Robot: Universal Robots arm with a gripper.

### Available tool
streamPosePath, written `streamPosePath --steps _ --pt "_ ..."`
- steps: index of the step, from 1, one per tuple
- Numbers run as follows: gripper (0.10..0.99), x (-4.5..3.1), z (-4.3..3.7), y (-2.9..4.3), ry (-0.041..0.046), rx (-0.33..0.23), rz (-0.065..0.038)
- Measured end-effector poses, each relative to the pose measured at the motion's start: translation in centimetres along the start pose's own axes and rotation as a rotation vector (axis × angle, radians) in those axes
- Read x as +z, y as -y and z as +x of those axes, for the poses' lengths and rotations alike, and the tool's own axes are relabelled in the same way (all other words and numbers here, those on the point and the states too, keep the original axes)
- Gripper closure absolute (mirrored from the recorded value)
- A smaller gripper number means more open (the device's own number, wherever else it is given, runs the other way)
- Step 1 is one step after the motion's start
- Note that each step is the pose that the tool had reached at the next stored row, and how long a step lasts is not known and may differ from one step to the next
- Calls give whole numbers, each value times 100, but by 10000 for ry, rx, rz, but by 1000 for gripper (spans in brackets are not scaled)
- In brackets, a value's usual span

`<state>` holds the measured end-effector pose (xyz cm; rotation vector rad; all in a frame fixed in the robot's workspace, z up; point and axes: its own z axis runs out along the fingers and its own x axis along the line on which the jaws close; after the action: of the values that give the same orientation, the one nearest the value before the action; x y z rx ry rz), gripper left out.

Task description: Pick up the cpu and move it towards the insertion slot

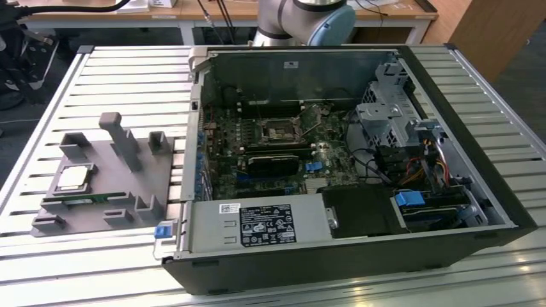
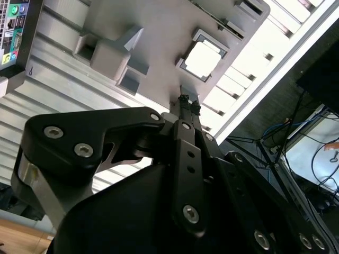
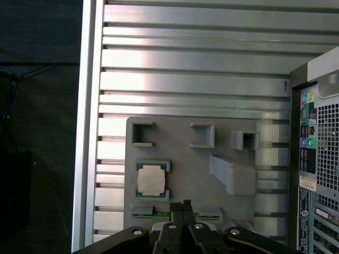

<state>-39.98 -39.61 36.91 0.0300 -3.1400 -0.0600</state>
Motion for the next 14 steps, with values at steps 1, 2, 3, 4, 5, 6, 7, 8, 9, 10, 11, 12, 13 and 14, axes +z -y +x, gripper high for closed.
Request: streamPosePath --steps 1,2,3,4,5,6,7,8,9,10,11,12,13,14 --pt "980 0 3 0 0 0 0" --pt "980 1 6 0 0 0 0" --pt "980 1 9 0 1 0 0" --pt "980 1 12 0 1 0 0" --pt "980 1 15 0 0 -1 0" --pt "980 1 18 0 0 0 0" --pt "980 1 21 0 0 0 0" --pt "980 1 25 0 0 0 1" --pt "980 2 29 0 0 0 0" --pt "980 3 33 -1 1 0 0" --pt "980 3 38 -1 0 0 0" --pt "980 3 44 -1 1 0 0" --pt "980 3 51 -1 1 0 0" --pt "980 3 58 -1 0 0 0"
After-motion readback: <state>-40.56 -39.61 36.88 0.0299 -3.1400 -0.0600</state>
